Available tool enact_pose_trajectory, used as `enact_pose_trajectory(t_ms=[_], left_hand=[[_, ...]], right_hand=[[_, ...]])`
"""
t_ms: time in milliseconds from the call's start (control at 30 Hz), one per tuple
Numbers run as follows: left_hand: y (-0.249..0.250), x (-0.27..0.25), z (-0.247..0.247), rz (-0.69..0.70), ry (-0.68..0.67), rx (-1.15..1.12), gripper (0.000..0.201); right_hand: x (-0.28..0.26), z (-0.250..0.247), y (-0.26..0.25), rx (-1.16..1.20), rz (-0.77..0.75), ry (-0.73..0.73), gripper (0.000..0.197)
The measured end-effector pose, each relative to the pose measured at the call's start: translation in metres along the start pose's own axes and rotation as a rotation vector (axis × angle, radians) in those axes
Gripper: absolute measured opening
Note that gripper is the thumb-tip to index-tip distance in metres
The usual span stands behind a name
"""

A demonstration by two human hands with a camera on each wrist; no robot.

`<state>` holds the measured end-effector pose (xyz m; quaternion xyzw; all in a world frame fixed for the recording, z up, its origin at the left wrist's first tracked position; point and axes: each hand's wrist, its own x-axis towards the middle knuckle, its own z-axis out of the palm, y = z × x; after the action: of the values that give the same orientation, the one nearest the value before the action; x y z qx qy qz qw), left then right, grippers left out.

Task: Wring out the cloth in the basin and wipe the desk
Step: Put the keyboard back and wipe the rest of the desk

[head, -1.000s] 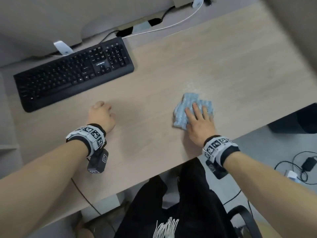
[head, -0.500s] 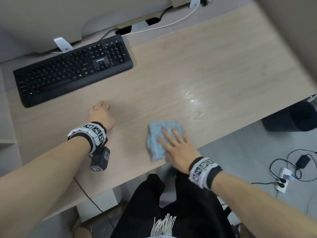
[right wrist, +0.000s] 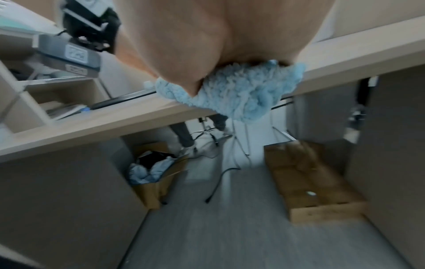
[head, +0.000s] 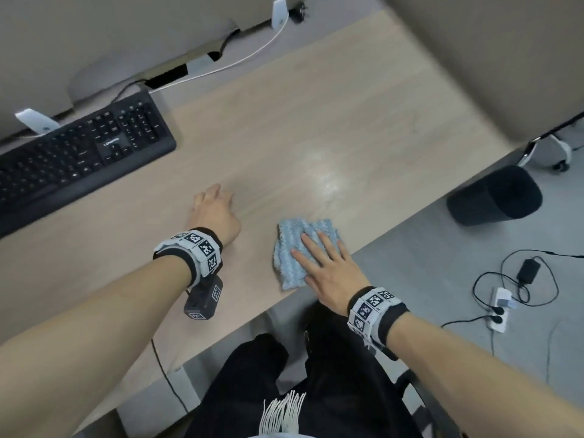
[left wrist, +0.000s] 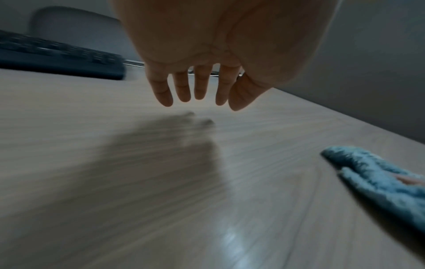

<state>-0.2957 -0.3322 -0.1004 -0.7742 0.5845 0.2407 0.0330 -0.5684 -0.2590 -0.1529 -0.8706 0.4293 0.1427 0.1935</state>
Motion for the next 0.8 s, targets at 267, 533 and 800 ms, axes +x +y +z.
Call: enact_pose_trajectory(t_ms=[267,533,800], left_hand=[[0.104,0.057,0.015,0.032,-0.046,0.032,0.057],[0.169,0.111,0.023,-0.050,0.012,0.025,0.049],[0.158,0.110,0.021,-0.040,0.032,0.029,0.052]], right_hand=[[-0.026,-0.030,0.182,0.089,0.346,0.051,0.060],[-0.002,-0.074,0.353,0.083,0.541,0.062,0.064],[0.029,-0.111,0.403,0.142,0.680,0.151,0.061]])
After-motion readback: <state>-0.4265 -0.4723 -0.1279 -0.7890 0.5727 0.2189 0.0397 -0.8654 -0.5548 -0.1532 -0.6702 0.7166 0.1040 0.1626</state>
